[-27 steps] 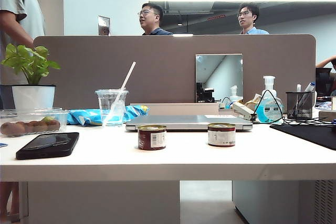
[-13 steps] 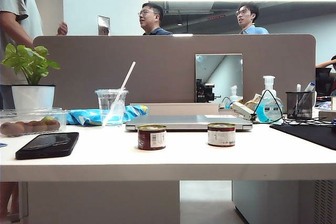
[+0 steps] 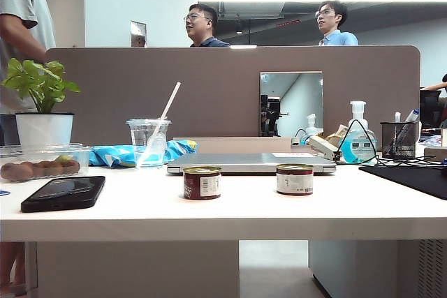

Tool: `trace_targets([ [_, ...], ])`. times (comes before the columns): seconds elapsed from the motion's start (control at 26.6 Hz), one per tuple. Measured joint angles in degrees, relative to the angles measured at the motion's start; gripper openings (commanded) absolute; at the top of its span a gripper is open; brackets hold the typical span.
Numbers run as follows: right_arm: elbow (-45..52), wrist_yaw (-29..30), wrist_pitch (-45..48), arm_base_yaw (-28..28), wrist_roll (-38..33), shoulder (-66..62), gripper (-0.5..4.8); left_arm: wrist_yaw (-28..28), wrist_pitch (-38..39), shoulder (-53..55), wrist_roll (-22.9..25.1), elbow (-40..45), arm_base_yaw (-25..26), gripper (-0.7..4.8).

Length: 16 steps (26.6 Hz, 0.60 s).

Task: Stack a can of tomatoes on the right onto the can of tomatoes on the left.

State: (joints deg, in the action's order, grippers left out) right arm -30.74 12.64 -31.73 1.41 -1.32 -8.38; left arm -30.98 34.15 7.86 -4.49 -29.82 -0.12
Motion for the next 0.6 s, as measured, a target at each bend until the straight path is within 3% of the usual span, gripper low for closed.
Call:
trace_targets([
  [0.11, -5.81, 3.45, -6.03, 0.04, 5.2, -6.49, 0.0, -3.5, 1.18, 1.33, 0.87, -0.11, 0.0, -0.02],
  [0.23, -8.55, 9.05, -4.0, 0.46, 6.32, -15.39, 0.14, -3.72, 2.93, 1.42, 2.51, -0.11, 0.0, -0.02],
  [0.3, -8.39, 8.37, -0.9, 1.79, 6.4, -19.47, 0.86, -3.67, 1.86, 1.44, 3.17, -0.11, 0.0, -0.02],
  [0.41, -8.39, 7.56, 4.94, 5.09, 7.02, -25.86, 1.08, -3.5, -2.51, 1.44, 6.23, -0.11, 0.0, -0.02],
  [0.53, -8.48, 4.83, 13.31, 11.3, 8.04, -34.21, 1.22, -3.5, -6.12, 1.42, 5.92, -0.24, 0.0, -0.02],
  [0.6, -8.46, 1.88, 17.49, 15.43, 9.44, -39.91, 1.87, -3.48, -5.57, 1.44, 5.86, -0.24, 0.0, -0.02],
])
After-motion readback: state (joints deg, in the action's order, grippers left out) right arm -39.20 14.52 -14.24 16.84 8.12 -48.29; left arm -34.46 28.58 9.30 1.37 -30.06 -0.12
